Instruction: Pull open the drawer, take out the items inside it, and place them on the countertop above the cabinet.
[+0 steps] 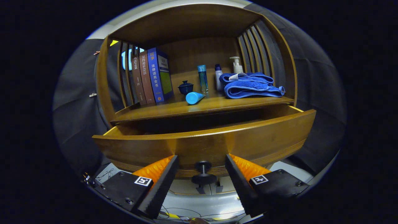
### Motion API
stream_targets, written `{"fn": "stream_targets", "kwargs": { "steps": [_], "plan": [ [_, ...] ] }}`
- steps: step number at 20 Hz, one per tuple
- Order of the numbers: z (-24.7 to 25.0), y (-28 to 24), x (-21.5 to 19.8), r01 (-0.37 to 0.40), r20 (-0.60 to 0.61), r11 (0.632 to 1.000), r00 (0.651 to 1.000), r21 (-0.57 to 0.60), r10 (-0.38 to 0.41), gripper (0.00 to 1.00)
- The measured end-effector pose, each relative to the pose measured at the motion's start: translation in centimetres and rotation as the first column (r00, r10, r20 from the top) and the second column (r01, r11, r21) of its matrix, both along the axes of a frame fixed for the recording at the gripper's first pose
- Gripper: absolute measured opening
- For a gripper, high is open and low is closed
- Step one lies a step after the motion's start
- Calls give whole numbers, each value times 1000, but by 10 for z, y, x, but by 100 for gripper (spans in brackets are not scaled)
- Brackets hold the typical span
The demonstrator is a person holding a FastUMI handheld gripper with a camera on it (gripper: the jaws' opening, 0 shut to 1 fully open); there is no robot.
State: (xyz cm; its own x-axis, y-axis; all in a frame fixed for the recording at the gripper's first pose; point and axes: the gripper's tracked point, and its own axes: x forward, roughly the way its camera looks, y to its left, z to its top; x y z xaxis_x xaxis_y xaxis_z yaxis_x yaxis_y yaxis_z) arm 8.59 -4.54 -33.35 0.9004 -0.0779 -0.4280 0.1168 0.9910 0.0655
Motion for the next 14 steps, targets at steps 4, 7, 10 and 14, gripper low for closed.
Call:
{"fn": "stream_targets", "kwargs": {
  "steps": [4,7,10,14],
  "plan": [
    [-7,-2,25,4,-7,1000,1000,2,-4,99],
    [-14,-4,40,5,-16,1000,1000,9,-5,99],
    [-17,-5,51,7,-21,1000,1000,15,-6,99],
    [-20,-7,59,16,-25,1000,1000,3,-15,99]
  ]
}}
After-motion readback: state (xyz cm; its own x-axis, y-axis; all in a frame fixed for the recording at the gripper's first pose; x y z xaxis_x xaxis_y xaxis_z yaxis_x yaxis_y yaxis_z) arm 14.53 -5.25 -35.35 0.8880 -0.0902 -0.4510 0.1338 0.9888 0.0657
